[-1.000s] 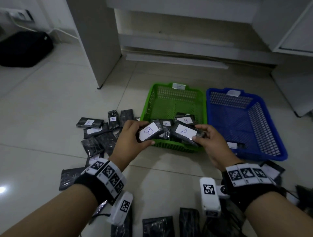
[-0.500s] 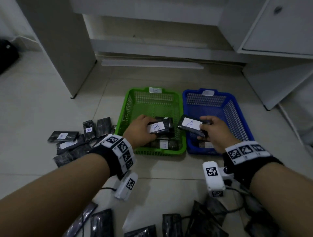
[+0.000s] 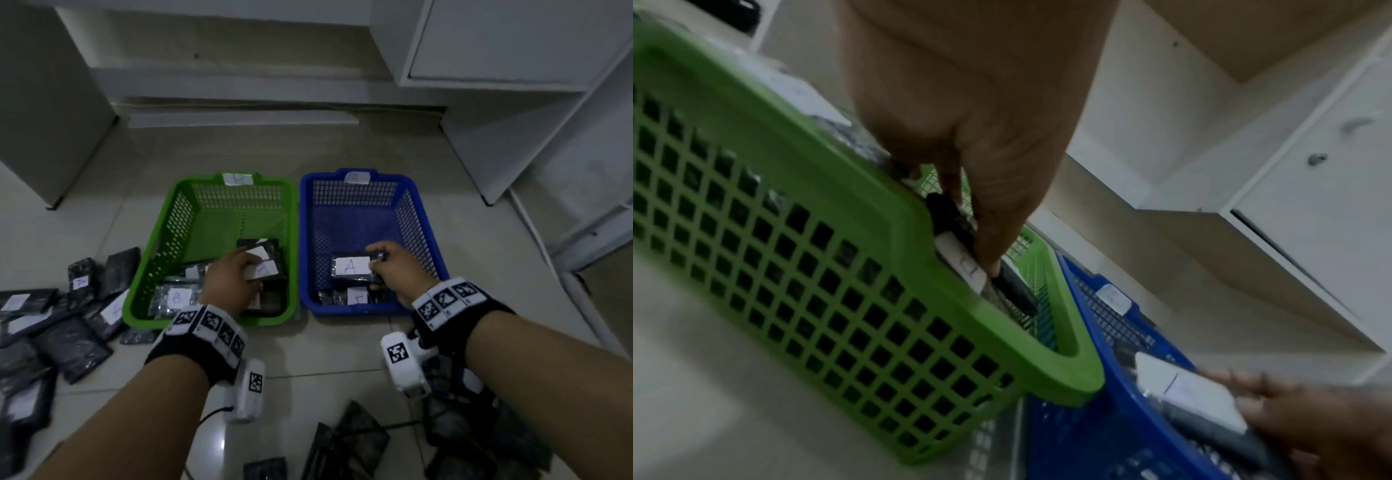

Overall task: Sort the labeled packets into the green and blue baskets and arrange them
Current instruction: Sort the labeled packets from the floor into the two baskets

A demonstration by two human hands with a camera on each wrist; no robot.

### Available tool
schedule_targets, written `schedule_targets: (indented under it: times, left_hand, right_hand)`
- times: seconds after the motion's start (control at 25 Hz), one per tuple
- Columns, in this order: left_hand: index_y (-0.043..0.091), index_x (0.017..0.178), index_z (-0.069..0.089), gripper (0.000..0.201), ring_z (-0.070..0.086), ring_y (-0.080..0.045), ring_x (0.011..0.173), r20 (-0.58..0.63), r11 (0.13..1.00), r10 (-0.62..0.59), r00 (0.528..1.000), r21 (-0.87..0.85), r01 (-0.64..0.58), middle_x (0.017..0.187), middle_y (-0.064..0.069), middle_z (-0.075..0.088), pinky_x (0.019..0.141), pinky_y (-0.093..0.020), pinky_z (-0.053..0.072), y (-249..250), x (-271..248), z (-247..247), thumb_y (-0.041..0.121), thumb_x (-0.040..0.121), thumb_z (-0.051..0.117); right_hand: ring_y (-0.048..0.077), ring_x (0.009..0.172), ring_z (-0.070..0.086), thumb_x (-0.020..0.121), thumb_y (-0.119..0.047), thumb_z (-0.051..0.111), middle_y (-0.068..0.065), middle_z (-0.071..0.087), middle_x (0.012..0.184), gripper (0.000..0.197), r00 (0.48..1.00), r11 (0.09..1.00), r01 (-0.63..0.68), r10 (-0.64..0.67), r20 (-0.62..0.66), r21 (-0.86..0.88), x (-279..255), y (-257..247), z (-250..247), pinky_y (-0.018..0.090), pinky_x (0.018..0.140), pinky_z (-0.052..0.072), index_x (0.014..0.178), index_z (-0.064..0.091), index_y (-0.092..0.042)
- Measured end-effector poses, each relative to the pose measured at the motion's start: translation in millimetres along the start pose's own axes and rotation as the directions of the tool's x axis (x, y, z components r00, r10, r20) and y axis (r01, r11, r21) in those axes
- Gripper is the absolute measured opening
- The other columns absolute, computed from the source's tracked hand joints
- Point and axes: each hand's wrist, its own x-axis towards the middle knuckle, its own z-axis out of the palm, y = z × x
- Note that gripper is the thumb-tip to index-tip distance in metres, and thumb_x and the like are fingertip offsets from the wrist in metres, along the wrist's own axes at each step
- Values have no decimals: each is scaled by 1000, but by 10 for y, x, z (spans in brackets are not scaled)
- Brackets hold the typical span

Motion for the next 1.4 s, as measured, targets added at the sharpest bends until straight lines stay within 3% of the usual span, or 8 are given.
schedule_targets:
  times: [0.16, 0.32, 0.52, 0.68, 0.84, 1.04, 1.2, 1.4]
  left_hand:
    - [14, 103, 69, 31, 54, -30, 109, -175, 995, 100, 980, 1, -102, 112, -9, 61, 94, -34, 41, 140, -162, 119, 6, 72, 70]
    - [15, 94, 68, 20, 50, -24, 93, -243, 931, 365, 899, 79, -357, 96, -5, 56, 81, -28, 36, 540, -624, 282, 7, 76, 63]
    - [19, 104, 63, 23, 50, -19, 98, 220, 822, 569, 792, -128, -555, 104, -1, 54, 83, -34, 44, 852, -1212, 821, 20, 80, 61]
    - [29, 126, 51, 75, 41, -19, 111, 690, 826, 452, 565, -83, -558, 122, 1, 40, 94, -33, 43, 791, -1453, 1198, 59, 60, 69]
    - [25, 120, 51, 73, 38, -15, 108, 782, 823, 372, 500, -29, -568, 118, 3, 38, 87, -23, 37, 897, -1460, 1264, 40, 56, 84]
    - [24, 106, 59, 50, 54, -14, 98, 691, 938, 318, 649, -132, -320, 103, 5, 55, 74, -17, 38, 1039, -1325, 1180, 22, 62, 84]
    - [20, 83, 59, 33, 63, 1, 77, 586, 929, 313, 747, -353, -112, 90, 9, 66, 67, -8, 44, 1154, -1177, 902, 11, 65, 84]
    - [19, 80, 36, 32, 58, -21, 76, 290, 808, 361, 886, -573, -141, 85, -3, 58, 72, -36, 49, 1281, -912, 592, 13, 81, 67]
  right_hand:
    - [25, 80, 60, 87, -2, 56, 16, 62, 112, 35, 994, 980, 66, -48, 97, -187, 316, 198, 107, 37, 66, 56, 116, 58, -21]
    - [22, 108, 58, 88, -5, 58, 8, 60, 124, 36, 970, 873, 244, -211, 124, -422, 145, 271, -77, 19, 85, 42, 121, 61, -18]
    - [14, 80, 56, 79, 4, 59, 0, 60, 88, 19, 834, 795, 475, -543, -95, -376, -814, 781, -555, 9, 75, 42, 87, 70, -10]
    - [25, 89, 63, 76, -10, 71, 7, 67, 92, 15, 954, 847, 281, -297, 37, -451, -1273, 1414, -737, 29, 79, 51, 90, 70, -14]
    - [26, 109, 47, 64, -51, 76, 2, 52, 115, 59, 952, 569, 294, -98, 291, -768, -1588, 1621, -782, 37, 89, 44, 116, 56, -29]
    - [24, 122, 36, 70, -48, 74, 2, 44, 129, 80, 917, 422, 372, -28, 398, -827, -1699, 1654, -763, 35, 100, 29, 138, 40, -25]
    - [23, 113, 43, 71, -43, 75, 5, 50, 117, 55, 885, 367, 404, 73, 459, -838, -1531, 1540, -798, 30, 87, 34, 117, 58, -21]
    - [13, 74, 50, 73, -41, 76, -3, 54, 81, 38, 917, 775, 329, -126, 378, -539, -1228, 949, -952, 25, 58, 35, 84, 45, -23]
